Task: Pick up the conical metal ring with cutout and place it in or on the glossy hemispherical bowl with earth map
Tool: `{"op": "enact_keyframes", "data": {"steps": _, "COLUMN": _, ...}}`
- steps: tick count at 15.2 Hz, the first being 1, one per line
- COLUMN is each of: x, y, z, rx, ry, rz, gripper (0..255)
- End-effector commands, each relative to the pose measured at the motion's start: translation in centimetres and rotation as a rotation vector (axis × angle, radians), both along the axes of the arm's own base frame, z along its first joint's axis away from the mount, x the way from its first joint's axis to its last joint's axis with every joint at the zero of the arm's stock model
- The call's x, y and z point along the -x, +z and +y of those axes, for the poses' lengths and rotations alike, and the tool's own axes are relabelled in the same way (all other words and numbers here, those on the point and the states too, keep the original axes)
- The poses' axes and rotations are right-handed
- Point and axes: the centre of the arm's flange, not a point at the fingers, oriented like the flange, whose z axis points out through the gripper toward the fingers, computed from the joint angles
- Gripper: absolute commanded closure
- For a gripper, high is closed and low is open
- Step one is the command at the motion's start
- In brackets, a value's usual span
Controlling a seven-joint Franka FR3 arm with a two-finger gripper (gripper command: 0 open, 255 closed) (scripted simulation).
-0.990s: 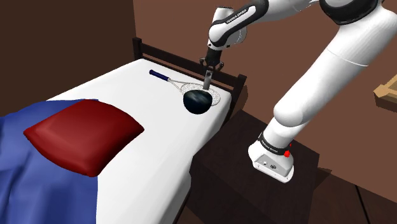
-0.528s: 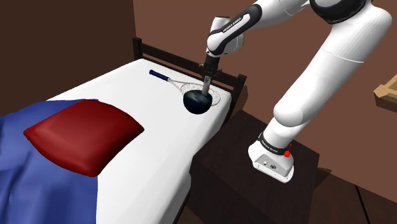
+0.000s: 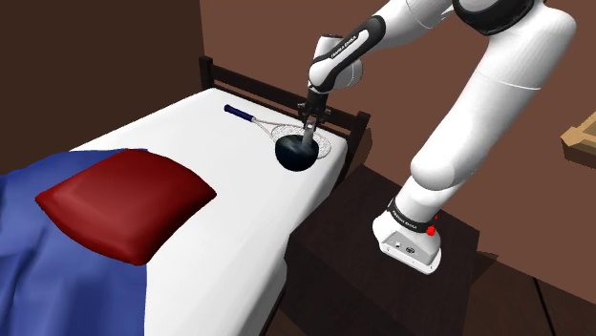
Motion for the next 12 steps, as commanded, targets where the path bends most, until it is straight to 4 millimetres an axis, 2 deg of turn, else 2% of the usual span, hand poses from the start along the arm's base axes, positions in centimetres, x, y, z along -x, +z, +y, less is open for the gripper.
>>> {"op": "enact_keyframes", "data": {"steps": 1, "x": 0.0, "y": 0.0, "z": 0.0, "rx": 0.0, "ry": 0.0, "rz": 0.0, "gripper": 255}}
{"op": "enact_keyframes", "data": {"steps": 4, "x": 0.0, "y": 0.0, "z": 0.0, "rx": 0.0, "ry": 0.0, "rz": 0.0, "gripper": 255}}
{"op": "enact_keyframes", "data": {"steps": 5, "x": 0.0, "y": 0.0, "z": 0.0, "rx": 0.0, "ry": 0.0, "rz": 0.0, "gripper": 0}}
{"op": "enact_keyframes", "data": {"steps": 10, "x": 0.0, "y": 0.0, "z": 0.0, "rx": 0.0, "ry": 0.0, "rz": 0.0, "gripper": 0}}
{"op": "enact_keyframes", "data": {"steps": 12, "x": 0.1, "y": 2.6, "z": 0.0, "rx": 0.0, "ry": 0.0, "rz": 0.0, "gripper": 0}}
